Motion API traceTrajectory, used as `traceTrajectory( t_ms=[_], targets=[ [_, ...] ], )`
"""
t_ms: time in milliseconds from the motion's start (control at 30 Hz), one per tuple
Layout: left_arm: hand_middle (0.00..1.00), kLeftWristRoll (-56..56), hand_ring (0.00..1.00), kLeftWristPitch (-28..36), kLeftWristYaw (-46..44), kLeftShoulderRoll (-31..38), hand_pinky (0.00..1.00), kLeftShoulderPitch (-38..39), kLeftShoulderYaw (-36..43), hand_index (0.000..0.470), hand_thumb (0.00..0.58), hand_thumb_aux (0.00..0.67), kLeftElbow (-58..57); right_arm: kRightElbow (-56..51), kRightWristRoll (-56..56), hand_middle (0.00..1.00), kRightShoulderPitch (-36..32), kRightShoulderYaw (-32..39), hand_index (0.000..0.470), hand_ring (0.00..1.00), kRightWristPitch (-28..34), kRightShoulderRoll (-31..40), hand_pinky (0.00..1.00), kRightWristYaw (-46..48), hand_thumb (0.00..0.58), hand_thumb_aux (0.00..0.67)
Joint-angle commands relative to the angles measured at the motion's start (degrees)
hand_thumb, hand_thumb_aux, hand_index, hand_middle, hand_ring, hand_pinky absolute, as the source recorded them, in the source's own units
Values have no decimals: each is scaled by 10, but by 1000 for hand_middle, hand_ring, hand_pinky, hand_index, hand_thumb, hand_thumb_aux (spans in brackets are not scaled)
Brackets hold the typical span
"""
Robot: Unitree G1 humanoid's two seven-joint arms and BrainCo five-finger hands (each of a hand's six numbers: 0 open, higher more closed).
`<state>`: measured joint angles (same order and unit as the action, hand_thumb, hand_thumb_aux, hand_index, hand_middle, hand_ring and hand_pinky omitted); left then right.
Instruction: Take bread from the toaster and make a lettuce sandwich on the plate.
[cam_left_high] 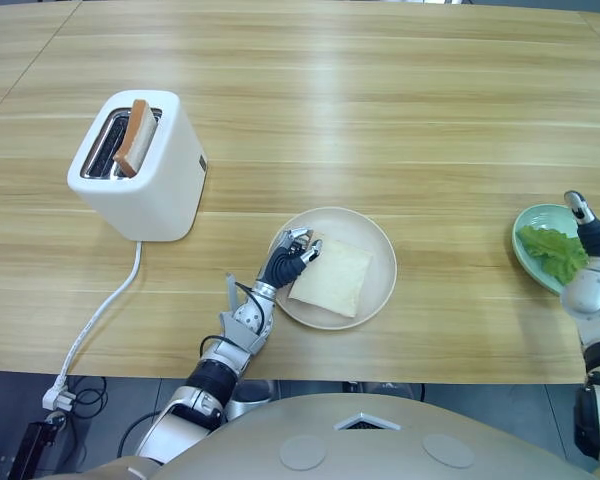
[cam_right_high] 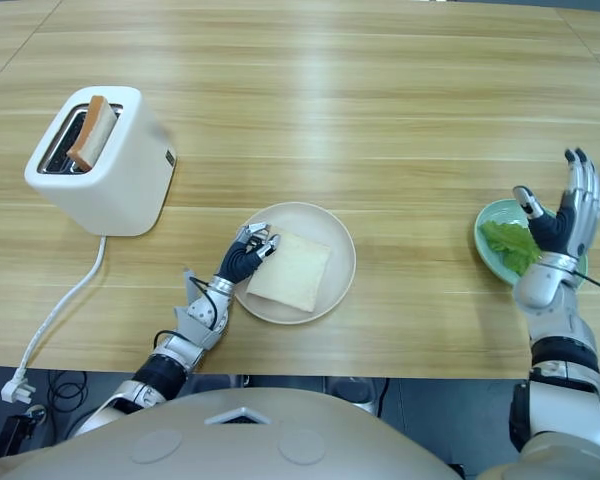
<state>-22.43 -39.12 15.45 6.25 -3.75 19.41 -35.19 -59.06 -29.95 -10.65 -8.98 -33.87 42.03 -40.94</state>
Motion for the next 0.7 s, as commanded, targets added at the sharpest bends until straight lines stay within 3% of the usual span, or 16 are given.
traceTrajectory(
  t_ms=[33,67,100,367,400,567,600,633,667,700],
  targets=[
    [910,-41,910,35,32,3,910,11,3,359,552,523,-28,-87,-31,0,-15,61,0,0,88,5,0,24,0,0],
    [839,-50,839,39,42,5,839,15,1,198,392,289,-22,-100,-30,0,-21,71,0,0,102,2,0,32,0,0],
    [792,-56,792,42,49,8,792,20,-1,0,0,0,-15,-112,-30,0,-28,81,0,0,119,0,0,41,0,0],
    [561,-106,561,59,88,33,561,67,-10,0,0,0,98,-160,-22,0,-48,132,0,0,214,-8,0,67,0,0],
    [475,-111,475,61,91,36,475,71,-12,0,0,0,115,-160,-23,0,-48,138,0,0,221,-8,0,64,0,0],
    [408,-135,408,76,103,51,408,92,-23,0,0,0,199,-160,-29,0,-46,166,0,0,244,-7,0,50,0,0],
    [384,-138,384,78,103,52,384,95,-25,0,0,0,213,-162,-29,0,-46,171,260,0,246,-6,0,49,470,378],
    [380,-140,380,80,103,54,380,97,-29,0,0,0,227,-162,-32,0,-46,177,308,0,250,-5,0,46,517,449],
    [376,-141,376,83,102,56,376,99,-33,0,0,0,242,-162,-34,0,-47,185,391,0,253,-5,0,43,567,570],
    [369,-141,369,85,100,57,369,101,-37,0,0,0,254,-161,-36,0,-47,190,460,0,255,-4,0,40,580,670]
  ],
)
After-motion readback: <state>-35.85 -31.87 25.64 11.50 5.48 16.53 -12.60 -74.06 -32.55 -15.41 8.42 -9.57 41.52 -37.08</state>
